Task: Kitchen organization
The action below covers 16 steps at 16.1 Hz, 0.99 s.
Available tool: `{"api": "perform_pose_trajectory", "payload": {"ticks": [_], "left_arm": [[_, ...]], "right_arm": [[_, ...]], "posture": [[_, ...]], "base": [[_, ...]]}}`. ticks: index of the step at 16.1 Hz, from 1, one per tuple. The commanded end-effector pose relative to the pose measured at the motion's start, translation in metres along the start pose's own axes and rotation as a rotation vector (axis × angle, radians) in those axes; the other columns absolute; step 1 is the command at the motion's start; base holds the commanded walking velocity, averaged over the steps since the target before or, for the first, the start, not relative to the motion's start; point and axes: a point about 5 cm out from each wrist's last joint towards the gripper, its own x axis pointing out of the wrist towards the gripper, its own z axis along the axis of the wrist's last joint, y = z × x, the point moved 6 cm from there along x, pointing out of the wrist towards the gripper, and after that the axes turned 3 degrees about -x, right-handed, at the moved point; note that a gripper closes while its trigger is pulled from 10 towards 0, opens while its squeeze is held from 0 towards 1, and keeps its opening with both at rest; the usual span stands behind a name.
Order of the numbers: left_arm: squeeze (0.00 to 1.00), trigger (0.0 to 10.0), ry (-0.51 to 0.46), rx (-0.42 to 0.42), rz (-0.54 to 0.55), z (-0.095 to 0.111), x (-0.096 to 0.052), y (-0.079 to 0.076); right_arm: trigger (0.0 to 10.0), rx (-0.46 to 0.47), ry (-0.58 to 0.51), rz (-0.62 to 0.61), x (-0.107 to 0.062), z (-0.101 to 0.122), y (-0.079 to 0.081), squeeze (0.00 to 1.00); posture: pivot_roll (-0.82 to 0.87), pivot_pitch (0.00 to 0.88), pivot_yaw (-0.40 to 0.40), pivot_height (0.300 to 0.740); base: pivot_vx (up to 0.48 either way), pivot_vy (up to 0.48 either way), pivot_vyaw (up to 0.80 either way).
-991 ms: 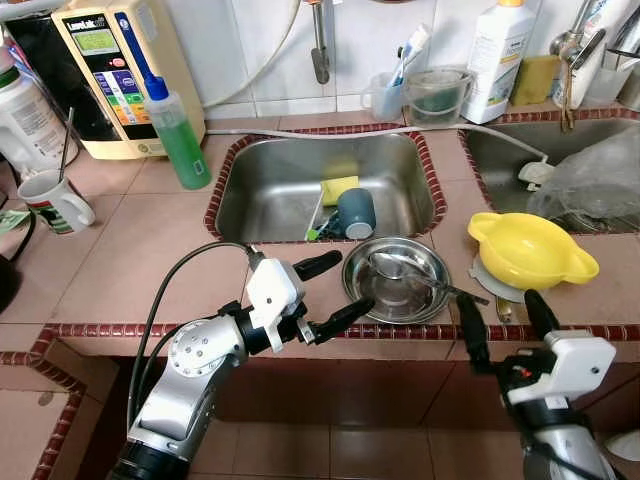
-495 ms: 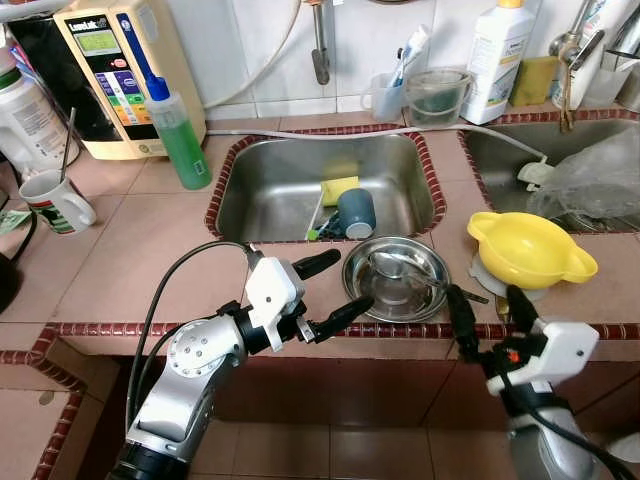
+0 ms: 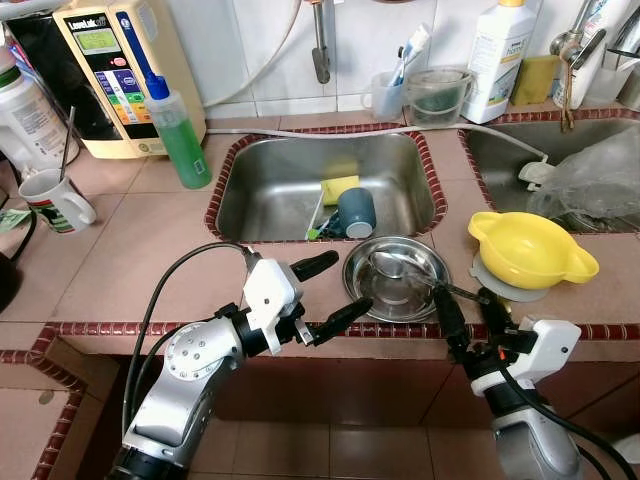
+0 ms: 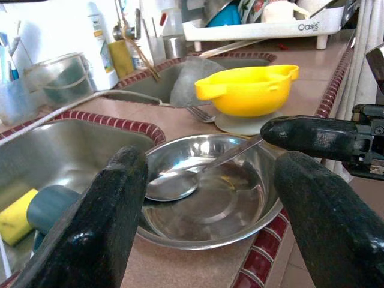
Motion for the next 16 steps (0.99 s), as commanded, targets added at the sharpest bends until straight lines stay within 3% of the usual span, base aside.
{"api": "perform_pose_trajectory", "payload": {"ticks": [1, 10, 16], "left_arm": [[0.00, 10.0, 0.004, 0.011, 0.016, 0.002, -0.004, 0.004], [0.00, 10.0, 0.017, 0.005, 0.023, 0.001, -0.008, 0.004], [0.00, 10.0, 0.019, 0.003, 0.027, 0.003, -0.009, 0.005]], "right_arm": [[0.0, 0.017, -0.007, 0.009, 0.002, 0.002, 0.003, 0.00], [0.0, 0.007, -0.050, -0.035, 0.010, 0.013, -0.009, 0.00], [0.3, 0.038, -0.020, -0.029, 0.009, 0.003, -0.008, 0.00]], "posture": [[-0.14, 0.105, 0.119, 0.740], [-0.13, 0.111, 0.121, 0.740], [-0.12, 0.110, 0.122, 0.740]], "base": [[0.000, 0.000, 0.00], [0.000, 0.000, 0.00], [0.000, 0.000, 0.00]]}}
